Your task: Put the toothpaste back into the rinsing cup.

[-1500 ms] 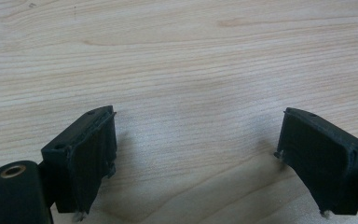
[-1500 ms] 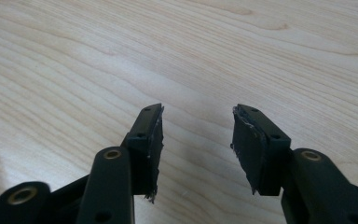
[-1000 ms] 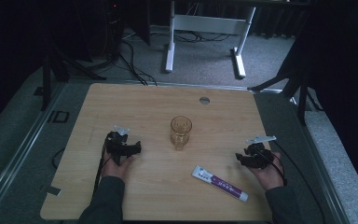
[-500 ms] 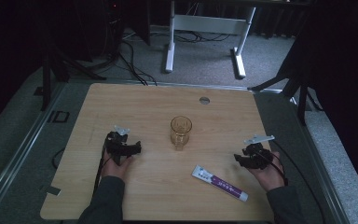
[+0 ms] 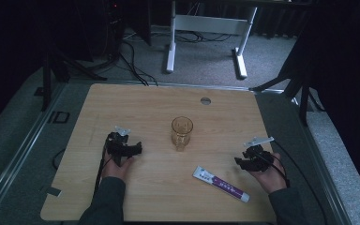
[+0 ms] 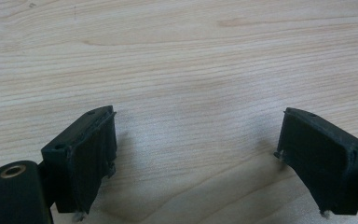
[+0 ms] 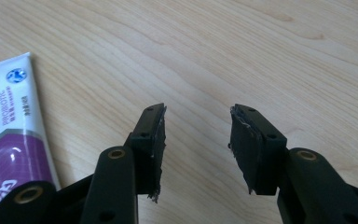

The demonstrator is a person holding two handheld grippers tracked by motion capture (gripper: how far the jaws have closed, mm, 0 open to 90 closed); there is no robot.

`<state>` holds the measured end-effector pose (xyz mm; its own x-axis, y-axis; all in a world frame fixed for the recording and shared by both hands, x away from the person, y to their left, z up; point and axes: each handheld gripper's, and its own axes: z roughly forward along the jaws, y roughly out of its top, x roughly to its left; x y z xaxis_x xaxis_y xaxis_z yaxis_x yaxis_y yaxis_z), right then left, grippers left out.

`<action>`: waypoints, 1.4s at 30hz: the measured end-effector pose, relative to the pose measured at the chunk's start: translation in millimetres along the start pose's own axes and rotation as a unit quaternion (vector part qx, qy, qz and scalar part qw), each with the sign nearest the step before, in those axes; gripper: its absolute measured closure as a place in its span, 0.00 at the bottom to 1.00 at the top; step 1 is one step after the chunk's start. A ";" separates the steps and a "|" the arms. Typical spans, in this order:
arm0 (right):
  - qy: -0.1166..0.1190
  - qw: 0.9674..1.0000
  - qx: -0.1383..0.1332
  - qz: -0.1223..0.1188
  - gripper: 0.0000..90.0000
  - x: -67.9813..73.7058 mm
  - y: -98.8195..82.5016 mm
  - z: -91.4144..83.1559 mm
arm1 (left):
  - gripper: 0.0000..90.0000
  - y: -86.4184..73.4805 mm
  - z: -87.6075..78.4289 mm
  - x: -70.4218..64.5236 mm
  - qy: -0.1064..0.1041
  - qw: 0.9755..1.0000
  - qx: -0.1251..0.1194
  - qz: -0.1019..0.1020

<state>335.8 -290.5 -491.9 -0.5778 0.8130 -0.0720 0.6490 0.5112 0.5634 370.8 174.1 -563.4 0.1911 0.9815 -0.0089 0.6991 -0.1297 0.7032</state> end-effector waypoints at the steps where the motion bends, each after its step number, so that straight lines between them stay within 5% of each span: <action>1: 0.002 1.000 0.002 -0.004 0.61 1.3 0.2 -0.7 | 0.13 0.0 0.0 0.1 0.000 1.000 0.000 0.001; 42: 0.026 0.998 0.030 -0.047 0.61 22.9 5.2 -6.5 | 0.13 0.0 0.0 0.0 0.000 1.000 0.000 0.000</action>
<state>322.7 -271.0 -485.2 -0.6619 0.7455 -0.0790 0.6177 0.6020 0.5059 370.8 174.1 -563.4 0.1913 0.9815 -0.0088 0.6990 -0.1300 0.7032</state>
